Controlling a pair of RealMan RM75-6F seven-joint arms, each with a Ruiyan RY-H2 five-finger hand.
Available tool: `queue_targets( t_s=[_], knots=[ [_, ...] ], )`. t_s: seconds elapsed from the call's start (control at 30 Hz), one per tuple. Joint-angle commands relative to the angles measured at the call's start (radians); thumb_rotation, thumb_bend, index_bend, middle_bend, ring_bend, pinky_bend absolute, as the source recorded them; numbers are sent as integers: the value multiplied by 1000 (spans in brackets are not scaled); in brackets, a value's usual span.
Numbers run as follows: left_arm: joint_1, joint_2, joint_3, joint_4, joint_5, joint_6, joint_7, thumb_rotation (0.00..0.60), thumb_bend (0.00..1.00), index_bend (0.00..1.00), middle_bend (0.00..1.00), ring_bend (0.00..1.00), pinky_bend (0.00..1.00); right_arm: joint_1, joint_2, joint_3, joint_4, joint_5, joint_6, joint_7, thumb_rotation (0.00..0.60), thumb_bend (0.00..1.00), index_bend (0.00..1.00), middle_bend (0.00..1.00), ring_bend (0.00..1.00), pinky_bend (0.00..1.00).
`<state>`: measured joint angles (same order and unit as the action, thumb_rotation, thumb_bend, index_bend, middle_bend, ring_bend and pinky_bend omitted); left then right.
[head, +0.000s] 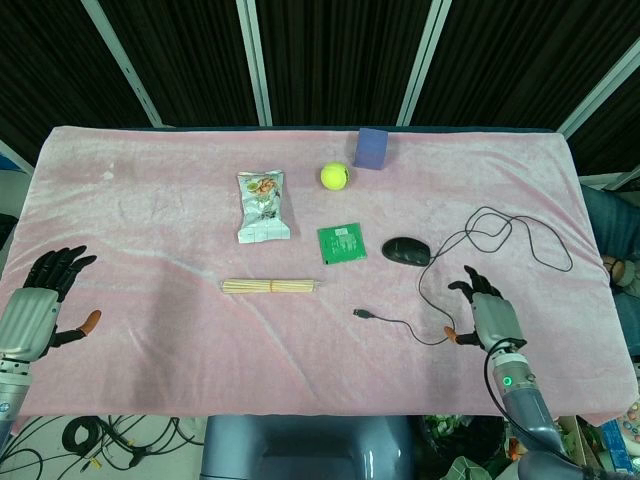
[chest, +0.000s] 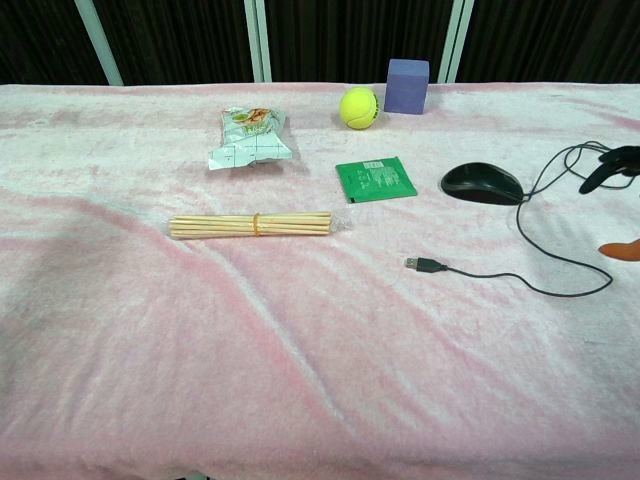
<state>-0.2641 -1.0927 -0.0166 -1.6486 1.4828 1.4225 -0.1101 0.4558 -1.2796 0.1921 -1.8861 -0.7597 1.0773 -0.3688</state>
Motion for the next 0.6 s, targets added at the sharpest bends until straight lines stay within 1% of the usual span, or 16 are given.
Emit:
queue_targets(
  t_s=[0.03,0.17,0.33,0.47,0.6],
  knots=[
    [3,-3,-1,6,3,1,-1,600,316,146,66,0,0,49,-69,11,23,73,-4,-51,600,174,341,0,63,133],
    [5,-5,-3,12,1,-2,0,600,315,146,66,0,0,67,-118,12,31,79,22,-68,600,200,373,0,63,133],
    [8,-9,-2,19,0,-12,11,600,316,145,66,0,0,83,-186,20,62,71,46,-60,600,257,423,0,62,133],
    [10,-12,-6,21,-1,-14,21,600,316,145,66,0,0,92,-242,20,101,48,57,-42,600,271,432,0,61,133],
    [12,-14,-9,23,-5,-19,25,600,316,145,66,0,0,99,-275,18,123,41,54,-31,600,281,431,0,58,133]
  ],
)
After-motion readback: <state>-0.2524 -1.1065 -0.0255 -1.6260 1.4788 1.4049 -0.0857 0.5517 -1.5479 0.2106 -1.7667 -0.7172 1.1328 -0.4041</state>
